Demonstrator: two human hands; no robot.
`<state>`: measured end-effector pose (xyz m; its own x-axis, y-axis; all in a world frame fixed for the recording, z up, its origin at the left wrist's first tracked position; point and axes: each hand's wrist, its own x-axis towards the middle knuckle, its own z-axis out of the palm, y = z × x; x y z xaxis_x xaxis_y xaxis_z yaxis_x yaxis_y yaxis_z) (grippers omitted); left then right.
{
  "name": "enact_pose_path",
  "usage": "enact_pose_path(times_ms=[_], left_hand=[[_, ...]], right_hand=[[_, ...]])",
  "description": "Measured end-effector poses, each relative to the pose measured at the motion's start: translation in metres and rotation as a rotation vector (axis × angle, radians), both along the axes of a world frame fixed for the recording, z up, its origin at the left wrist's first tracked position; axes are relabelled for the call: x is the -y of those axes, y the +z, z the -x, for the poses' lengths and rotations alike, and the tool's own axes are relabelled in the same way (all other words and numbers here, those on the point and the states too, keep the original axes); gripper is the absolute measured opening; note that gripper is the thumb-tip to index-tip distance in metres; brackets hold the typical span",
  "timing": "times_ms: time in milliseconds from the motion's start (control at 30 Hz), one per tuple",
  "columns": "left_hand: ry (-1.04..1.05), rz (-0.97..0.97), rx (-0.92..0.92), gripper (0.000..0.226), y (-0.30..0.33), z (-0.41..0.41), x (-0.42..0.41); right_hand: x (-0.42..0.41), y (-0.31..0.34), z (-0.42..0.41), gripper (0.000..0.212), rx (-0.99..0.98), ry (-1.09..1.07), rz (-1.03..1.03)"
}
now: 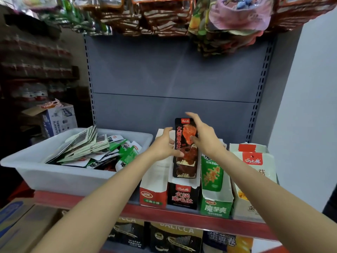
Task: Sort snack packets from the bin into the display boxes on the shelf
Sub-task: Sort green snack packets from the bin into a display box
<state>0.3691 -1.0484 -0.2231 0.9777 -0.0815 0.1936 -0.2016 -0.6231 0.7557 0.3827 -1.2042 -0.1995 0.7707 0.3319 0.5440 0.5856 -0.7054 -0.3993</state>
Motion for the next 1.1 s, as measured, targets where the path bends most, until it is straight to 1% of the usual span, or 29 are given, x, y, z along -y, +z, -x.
enact_pose_path(times_ms=[133,200,267,400,500,567,667,767,867,967,1033,1100], left_hand=[[0.008,-0.08,0.049,0.097,-0.006,-0.002,0.001],[0.005,-0.114,0.032,0.097,-0.011,-0.003,0.0],[0.011,-0.117,0.0,0.095,-0.015,-0.005,-0.002],[0.023,-0.109,-0.024,0.091,-0.02,-0.009,-0.003],[0.015,-0.121,-0.027,0.091,-0.019,-0.009,-0.004],[0.005,-0.118,-0.039,0.091,-0.018,-0.009,-0.004],[0.004,-0.121,-0.047,0.091,-0.017,-0.008,-0.003],[-0.004,-0.106,-0.048,0.09,-0.018,-0.008,-0.003],[-0.009,-0.121,-0.041,0.089,-0.018,-0.009,-0.004],[-0.002,-0.15,-0.029,0.088,-0.017,-0.008,-0.005],[0.011,-0.155,-0.004,0.082,-0.014,-0.001,-0.006],[0.045,-0.165,0.082,0.068,-0.011,0.013,-0.013]], right_hand=[[-0.008,-0.007,-0.003,0.059,-0.034,0.004,0.127],[-0.01,-0.009,-0.003,0.052,-0.029,-0.009,0.173],[-0.012,-0.013,-0.003,0.045,-0.003,-0.051,0.242],[-0.018,-0.022,-0.006,0.039,0.047,-0.16,0.507],[-0.018,-0.023,-0.008,0.035,0.118,-0.208,0.59],[-0.016,-0.018,-0.01,0.032,0.141,-0.223,0.588],[-0.014,-0.008,-0.012,0.028,0.098,-0.217,0.53],[-0.017,-0.01,-0.016,0.027,0.122,-0.23,0.595],[-0.02,-0.019,-0.02,0.035,0.198,-0.271,0.668],[-0.018,-0.023,-0.019,0.045,0.266,-0.282,0.675],[-0.019,-0.024,-0.018,0.043,0.276,-0.278,0.666],[-0.022,-0.024,-0.013,0.037,0.248,-0.245,0.599]])
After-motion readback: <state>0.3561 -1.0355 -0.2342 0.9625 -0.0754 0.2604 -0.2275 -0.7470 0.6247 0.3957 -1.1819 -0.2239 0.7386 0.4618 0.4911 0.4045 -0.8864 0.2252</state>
